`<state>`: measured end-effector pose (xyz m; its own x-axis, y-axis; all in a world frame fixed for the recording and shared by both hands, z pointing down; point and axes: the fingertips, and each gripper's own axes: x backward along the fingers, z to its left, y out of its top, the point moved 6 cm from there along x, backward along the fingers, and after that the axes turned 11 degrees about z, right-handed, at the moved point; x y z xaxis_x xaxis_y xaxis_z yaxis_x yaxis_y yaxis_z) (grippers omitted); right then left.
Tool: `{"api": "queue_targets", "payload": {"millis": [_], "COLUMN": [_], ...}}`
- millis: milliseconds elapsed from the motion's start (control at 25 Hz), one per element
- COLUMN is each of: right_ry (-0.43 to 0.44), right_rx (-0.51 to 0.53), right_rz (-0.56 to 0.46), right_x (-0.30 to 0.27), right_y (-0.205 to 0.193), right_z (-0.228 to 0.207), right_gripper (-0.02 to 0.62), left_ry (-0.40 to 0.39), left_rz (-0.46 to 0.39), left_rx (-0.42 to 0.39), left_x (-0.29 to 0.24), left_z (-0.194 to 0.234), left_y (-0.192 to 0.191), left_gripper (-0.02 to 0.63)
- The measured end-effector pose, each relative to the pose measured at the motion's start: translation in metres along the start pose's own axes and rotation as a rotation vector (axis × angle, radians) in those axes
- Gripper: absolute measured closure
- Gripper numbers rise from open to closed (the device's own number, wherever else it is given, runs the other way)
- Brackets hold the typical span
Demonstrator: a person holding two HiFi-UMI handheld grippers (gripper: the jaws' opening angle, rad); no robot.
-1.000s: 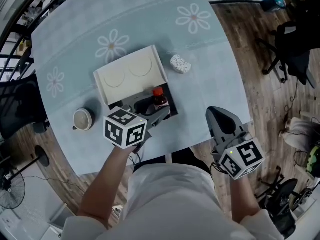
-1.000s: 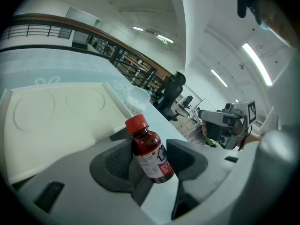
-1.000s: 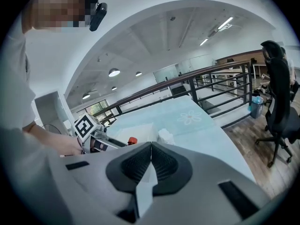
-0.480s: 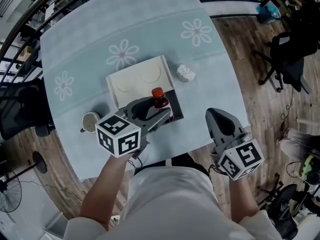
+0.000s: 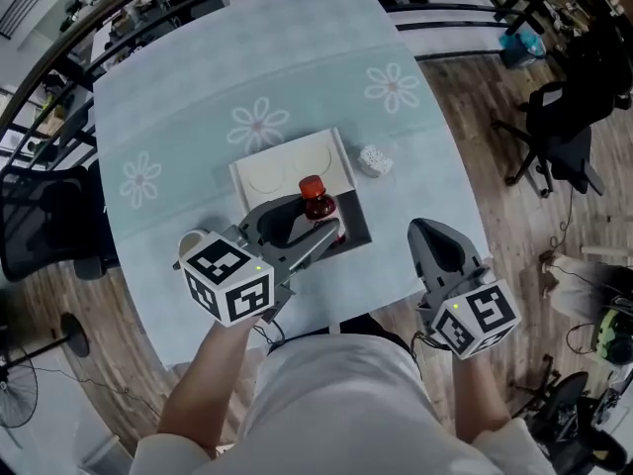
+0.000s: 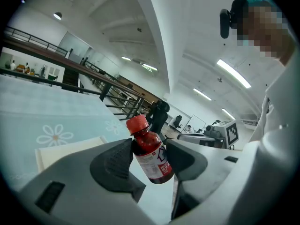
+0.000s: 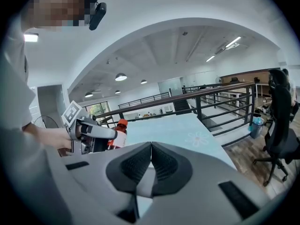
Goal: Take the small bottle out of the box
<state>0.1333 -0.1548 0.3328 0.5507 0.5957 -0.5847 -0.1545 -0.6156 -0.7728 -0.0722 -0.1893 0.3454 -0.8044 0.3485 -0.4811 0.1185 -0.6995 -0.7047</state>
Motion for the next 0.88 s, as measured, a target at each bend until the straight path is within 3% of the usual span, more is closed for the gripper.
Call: {"api": "queue_targets", "payload": {"millis": [880], "right_ry": [-0.022], "right_rx": [0.075], "right_rz": [-0.078], "right_x": [0.020], "right_y": [0.024], "right_z": [0.042], "right_gripper": [0.574], "left_ry": [0.033], "left_rz": [-0.115], "left_rx": [-0.069], "left_x": [0.076], "left_z": [-0.025], "left_y": [0.014], "left_gripper": [0.373]}}
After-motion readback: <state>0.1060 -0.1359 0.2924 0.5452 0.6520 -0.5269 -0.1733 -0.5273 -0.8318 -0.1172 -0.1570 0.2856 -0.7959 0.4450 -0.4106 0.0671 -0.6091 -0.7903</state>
